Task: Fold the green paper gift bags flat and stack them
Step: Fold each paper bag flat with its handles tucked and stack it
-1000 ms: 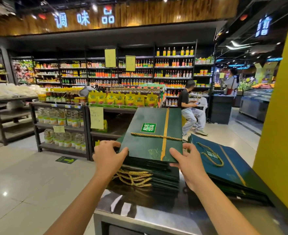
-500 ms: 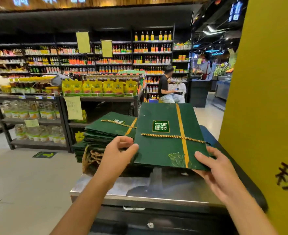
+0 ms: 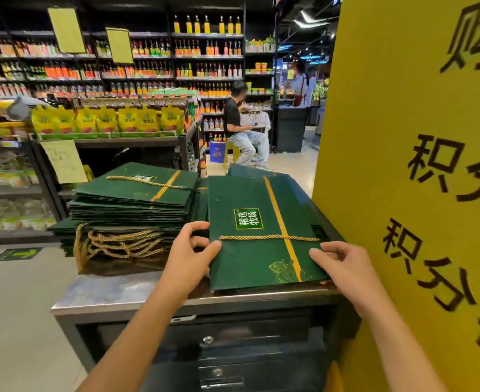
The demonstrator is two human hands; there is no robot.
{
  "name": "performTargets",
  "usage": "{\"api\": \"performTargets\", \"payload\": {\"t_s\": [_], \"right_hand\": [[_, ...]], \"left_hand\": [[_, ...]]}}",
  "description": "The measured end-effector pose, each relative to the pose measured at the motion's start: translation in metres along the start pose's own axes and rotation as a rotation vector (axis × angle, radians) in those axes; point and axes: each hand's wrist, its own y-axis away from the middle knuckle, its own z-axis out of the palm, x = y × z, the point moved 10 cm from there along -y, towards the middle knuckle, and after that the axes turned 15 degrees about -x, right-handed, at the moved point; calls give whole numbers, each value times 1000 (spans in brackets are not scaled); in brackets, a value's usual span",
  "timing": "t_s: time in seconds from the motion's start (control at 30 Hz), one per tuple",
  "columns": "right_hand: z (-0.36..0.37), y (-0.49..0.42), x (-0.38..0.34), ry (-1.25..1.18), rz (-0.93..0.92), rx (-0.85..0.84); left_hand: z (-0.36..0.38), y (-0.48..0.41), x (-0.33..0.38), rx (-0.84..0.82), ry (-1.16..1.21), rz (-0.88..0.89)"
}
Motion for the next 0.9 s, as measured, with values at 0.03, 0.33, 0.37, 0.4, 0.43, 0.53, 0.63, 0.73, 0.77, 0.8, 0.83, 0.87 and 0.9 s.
{"api": "performTargets", "payload": {"t_s": [0.03,0.33,0.37,0.4,0.43,0.53,0.63,0.73,0.77,0.8,0.83,0.87,0.9], "right_hand": [[-2,-1,-2,74,-8,25],[10,-7,-28,415,-104,27],[10,-9,-29,459,-94,24],[10,-11,-29,493,-80,24],[10,-11,-30,513,-74,30],[7,-9,-33,564,-84,78],[4,-1,-43,645,-158,163],[4,3,-54,655,-252,229],[6,3,-58,654,-282,235],[9,2,-61,655,-310,231],[13,1,-67,651,-344,222],[18,1,-73,647,-379,209],[23,0,-79,639,-415,200]], "left_hand": [[0,1,-1,6,-1,12],[3,5,-2,-33,13,86],[3,6,-2,-37,27,88],[3,6,-2,-40,38,90],[3,6,-2,-43,45,92],[2,7,-2,-54,59,104],[2,8,-1,-54,53,125],[1,9,-1,-54,57,137],[1,9,0,-52,60,139],[1,10,0,-52,62,138],[1,10,0,-52,62,136],[1,10,0,-53,61,133],[1,10,0,-57,59,129]]}}
